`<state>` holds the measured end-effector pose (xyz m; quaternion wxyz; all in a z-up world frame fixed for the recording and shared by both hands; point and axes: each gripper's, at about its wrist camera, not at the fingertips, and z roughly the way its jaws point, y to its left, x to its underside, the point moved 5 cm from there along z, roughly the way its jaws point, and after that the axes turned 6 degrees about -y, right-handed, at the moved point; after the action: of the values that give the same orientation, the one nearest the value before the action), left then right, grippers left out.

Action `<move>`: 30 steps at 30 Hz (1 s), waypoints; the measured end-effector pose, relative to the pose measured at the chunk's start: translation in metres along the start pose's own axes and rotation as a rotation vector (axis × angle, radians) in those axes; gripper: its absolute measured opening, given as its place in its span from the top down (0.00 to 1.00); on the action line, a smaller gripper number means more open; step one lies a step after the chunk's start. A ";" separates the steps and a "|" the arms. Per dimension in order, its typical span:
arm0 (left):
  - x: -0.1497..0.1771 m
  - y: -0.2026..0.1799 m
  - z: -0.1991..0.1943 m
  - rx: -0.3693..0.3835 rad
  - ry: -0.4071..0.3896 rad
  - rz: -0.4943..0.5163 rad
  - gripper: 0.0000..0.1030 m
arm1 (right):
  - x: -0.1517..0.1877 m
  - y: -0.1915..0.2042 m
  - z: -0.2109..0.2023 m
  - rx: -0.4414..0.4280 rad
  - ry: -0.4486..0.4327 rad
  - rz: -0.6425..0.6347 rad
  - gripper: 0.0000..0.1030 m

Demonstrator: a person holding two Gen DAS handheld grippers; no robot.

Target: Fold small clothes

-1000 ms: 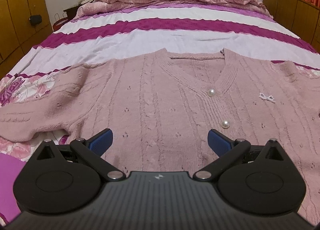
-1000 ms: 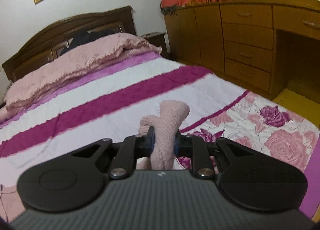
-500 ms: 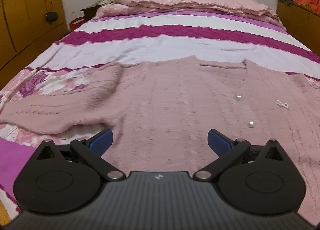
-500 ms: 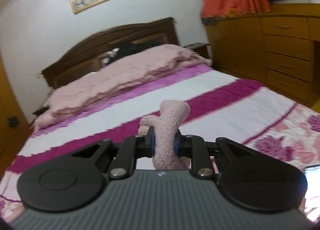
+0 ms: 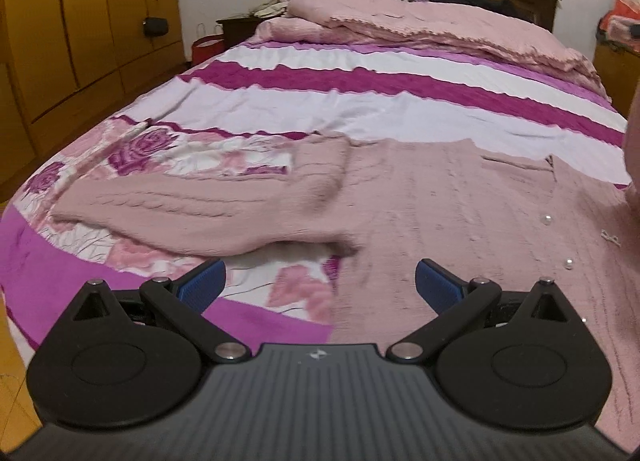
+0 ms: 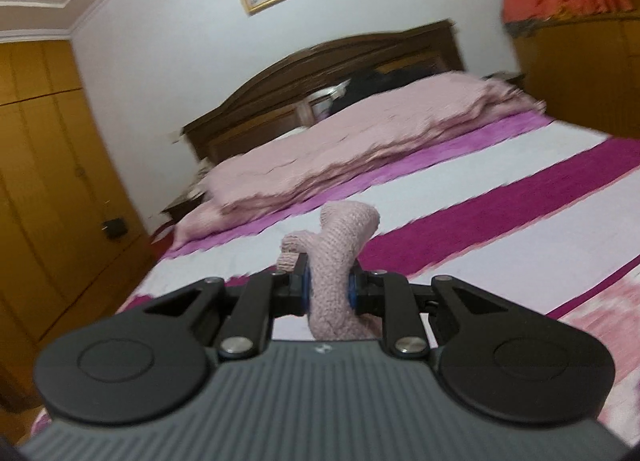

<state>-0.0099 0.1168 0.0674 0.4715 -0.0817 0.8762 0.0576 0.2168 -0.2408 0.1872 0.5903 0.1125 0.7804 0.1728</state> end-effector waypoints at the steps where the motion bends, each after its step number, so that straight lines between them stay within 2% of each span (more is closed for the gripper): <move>1: 0.001 0.004 0.000 -0.002 0.001 -0.006 0.00 | 0.010 0.009 0.004 -0.018 0.015 -0.001 0.80; 7: 0.008 0.030 0.003 -0.019 0.015 -0.046 0.00 | 0.077 0.057 0.027 -0.099 0.138 -0.008 0.80; 16: 0.017 0.052 0.014 -0.029 0.035 -0.090 0.00 | 0.172 0.091 0.054 -0.194 0.343 -0.094 0.78; 21: 0.018 0.054 0.018 -0.035 0.043 -0.099 0.00 | 0.197 0.105 0.046 -0.275 0.414 -0.101 0.62; 23: 0.017 0.054 0.019 -0.034 0.040 -0.101 0.00 | 0.198 0.109 0.042 -0.304 0.411 -0.112 0.35; 24: 0.015 0.053 0.020 -0.033 0.038 -0.101 0.00 | 0.197 0.109 0.042 -0.315 0.403 -0.121 0.32; 27: 0.006 0.047 0.021 -0.021 0.021 -0.094 0.00 | 0.193 0.106 0.029 -0.336 0.389 -0.151 0.32; 30: -0.008 0.037 0.027 0.008 -0.013 -0.065 0.00 | 0.185 0.086 0.016 -0.305 0.371 -0.136 0.32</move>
<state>0.0096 0.1582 0.0605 0.4791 -0.1079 0.8702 0.0391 0.1779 -0.0899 0.0545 0.4574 -0.0642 0.8461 0.2660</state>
